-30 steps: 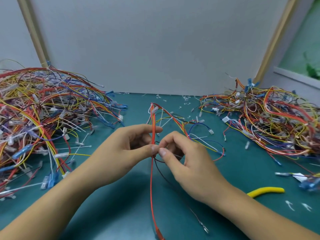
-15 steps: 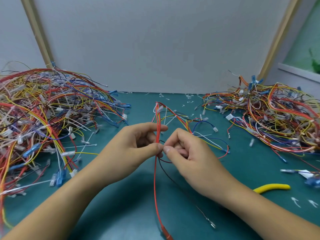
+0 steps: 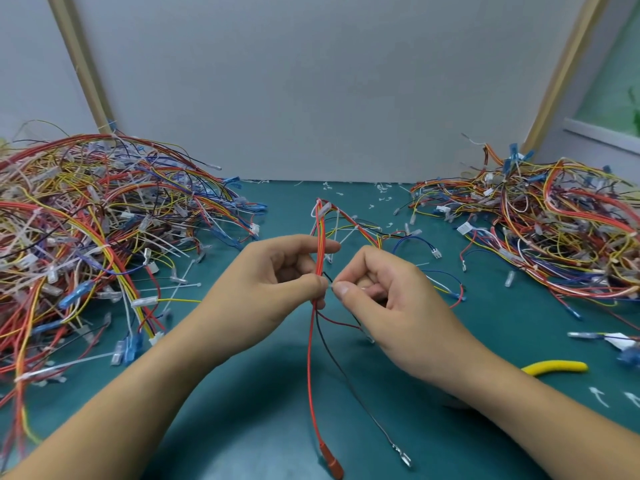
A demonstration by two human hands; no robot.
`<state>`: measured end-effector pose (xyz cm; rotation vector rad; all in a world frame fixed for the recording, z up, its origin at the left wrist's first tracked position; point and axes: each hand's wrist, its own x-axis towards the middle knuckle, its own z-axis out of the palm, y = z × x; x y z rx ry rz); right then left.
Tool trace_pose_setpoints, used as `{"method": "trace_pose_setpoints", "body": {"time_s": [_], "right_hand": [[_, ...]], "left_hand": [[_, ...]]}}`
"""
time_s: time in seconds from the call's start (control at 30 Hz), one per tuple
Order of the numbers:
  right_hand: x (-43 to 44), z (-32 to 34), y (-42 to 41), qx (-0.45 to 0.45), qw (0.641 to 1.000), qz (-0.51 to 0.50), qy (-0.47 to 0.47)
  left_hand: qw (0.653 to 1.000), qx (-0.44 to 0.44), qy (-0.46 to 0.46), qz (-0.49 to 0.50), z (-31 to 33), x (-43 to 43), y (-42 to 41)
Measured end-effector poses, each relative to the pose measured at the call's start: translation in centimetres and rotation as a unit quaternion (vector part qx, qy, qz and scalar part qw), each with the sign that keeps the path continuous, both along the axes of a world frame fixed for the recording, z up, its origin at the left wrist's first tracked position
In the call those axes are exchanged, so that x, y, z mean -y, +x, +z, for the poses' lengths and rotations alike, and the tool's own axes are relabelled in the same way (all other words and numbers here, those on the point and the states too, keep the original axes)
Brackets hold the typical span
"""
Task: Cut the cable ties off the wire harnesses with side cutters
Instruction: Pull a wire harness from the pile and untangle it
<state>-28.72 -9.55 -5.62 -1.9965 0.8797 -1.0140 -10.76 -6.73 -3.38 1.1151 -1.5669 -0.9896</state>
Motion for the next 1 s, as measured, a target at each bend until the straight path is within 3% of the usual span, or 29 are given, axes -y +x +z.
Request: {"method": "trace_pose_setpoints", "body": {"time_s": [0.87, 1.0], "right_hand": [[-0.21, 0.34, -0.06, 0.015, 1.000, 0.003, -0.010], [-0.25, -0.07, -0.17, 0.002, 1.000, 0.025, 0.002]], "left_hand": [[1.000, 0.010, 0.001, 0.005, 0.18, 0.01, 0.36], [1.000, -0.026, 0.012, 0.002, 0.48, -0.11, 0.36]]}}
